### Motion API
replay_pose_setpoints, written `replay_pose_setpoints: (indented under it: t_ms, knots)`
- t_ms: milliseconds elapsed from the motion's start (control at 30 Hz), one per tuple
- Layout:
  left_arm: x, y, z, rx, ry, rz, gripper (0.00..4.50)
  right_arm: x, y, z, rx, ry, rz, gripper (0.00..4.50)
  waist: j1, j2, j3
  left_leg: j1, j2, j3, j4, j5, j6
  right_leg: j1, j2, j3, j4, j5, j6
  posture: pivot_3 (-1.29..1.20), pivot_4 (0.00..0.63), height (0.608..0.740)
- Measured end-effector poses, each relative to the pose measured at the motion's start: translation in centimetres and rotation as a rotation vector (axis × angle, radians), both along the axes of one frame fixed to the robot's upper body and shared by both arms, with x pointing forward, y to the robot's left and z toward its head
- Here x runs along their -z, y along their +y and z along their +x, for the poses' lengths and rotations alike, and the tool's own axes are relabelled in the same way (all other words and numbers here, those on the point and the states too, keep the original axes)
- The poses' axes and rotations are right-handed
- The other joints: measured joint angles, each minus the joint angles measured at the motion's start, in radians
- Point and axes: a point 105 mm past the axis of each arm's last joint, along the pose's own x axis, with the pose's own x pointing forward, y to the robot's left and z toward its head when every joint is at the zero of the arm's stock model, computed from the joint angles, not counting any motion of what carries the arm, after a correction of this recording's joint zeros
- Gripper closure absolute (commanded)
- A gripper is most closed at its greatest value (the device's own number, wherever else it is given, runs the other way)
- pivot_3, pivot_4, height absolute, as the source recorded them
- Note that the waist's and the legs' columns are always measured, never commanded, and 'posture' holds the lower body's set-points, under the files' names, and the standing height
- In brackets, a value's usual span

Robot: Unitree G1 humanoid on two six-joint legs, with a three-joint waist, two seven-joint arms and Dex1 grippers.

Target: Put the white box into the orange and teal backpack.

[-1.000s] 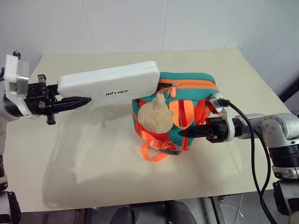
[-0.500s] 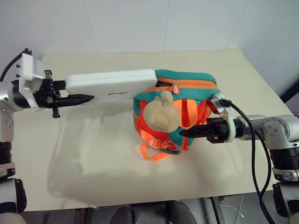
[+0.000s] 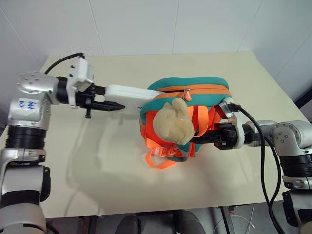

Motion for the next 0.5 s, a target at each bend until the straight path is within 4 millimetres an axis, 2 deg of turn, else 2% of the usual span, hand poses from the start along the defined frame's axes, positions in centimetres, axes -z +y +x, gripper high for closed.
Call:
replay_pose_setpoints:
  t_ms: [233,467,500]
  knots:
    - [2.6,-6.2,0.4,0.108,0.080,0.040,3.20,0.1,0.5,-0.4,-0.017,-0.011,0.007,4.06,-0.002,0.000,0.000,0.000,0.000,0.001,0.000,0.001,-0.003,-0.001,0.000,0.001,-0.001,0.000,0.000,0.00,0.150,0.740]
    - [3.6,-9.7,1.0,0.132,0.133,-0.033,3.20,-0.1,0.2,-0.6,0.024,-0.031,0.033,4.06,0.012,0.000,0.000,-0.001,0.000,0.000,0.003,0.002,-0.003,0.000,0.000,0.000,-0.001,0.000,0.001,0.00,0.150,0.740]
    - [3.7,-9.9,1.0,0.136,0.142,-0.037,2.64,-0.1,0.4,-0.8,0.018,-0.034,0.034,4.06,0.013,0.000,0.000,-0.002,0.000,0.000,0.003,0.001,-0.003,0.000,0.000,0.000,-0.001,0.001,0.001,0.00,0.150,0.740]
